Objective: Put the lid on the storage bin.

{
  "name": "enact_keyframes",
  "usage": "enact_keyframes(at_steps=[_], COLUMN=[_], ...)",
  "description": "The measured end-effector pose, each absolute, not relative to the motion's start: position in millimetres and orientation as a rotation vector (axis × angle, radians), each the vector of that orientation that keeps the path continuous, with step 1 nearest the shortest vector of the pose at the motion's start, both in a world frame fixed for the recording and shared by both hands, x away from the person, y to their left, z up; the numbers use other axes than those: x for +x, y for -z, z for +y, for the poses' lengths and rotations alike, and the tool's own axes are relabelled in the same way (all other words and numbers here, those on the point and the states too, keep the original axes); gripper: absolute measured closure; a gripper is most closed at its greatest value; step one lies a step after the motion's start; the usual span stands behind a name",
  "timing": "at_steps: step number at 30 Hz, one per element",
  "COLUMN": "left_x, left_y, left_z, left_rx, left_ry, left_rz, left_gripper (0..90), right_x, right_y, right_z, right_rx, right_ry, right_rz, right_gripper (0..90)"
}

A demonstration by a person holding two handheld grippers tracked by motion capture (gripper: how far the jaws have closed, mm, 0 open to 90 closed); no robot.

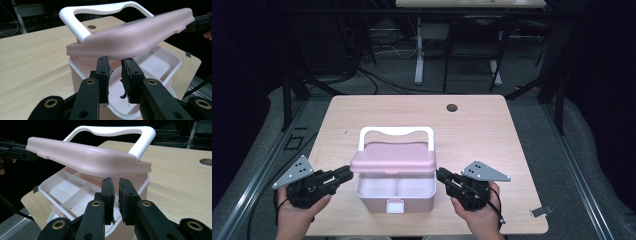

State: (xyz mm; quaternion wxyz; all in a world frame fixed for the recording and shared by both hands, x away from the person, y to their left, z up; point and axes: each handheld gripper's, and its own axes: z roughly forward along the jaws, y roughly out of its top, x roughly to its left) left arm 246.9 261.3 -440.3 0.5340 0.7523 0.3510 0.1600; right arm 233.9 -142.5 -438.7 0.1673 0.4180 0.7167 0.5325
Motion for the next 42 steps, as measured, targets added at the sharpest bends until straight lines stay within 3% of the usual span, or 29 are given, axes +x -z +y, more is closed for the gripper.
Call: enact_keyframes(at_steps=[25,42], left_x=[235.3,241.5], left_y=[462.2,461.5], left_z=[268.2,282.4], left_rx=[1.877,1.827], left_ry=[-0.364,-0.381], left_rz=[0.869,0.913], left_gripper=[76.0,75.0], right_x=[230.6,234.4], right_y=[449.6,447.5], right_z=[-146.1,-146.3], right_rx=[1.211,1.219], right_ry=[-1.515,-1.518], right_rz=[2.057,2.054], right_gripper=[82.5,82.2])
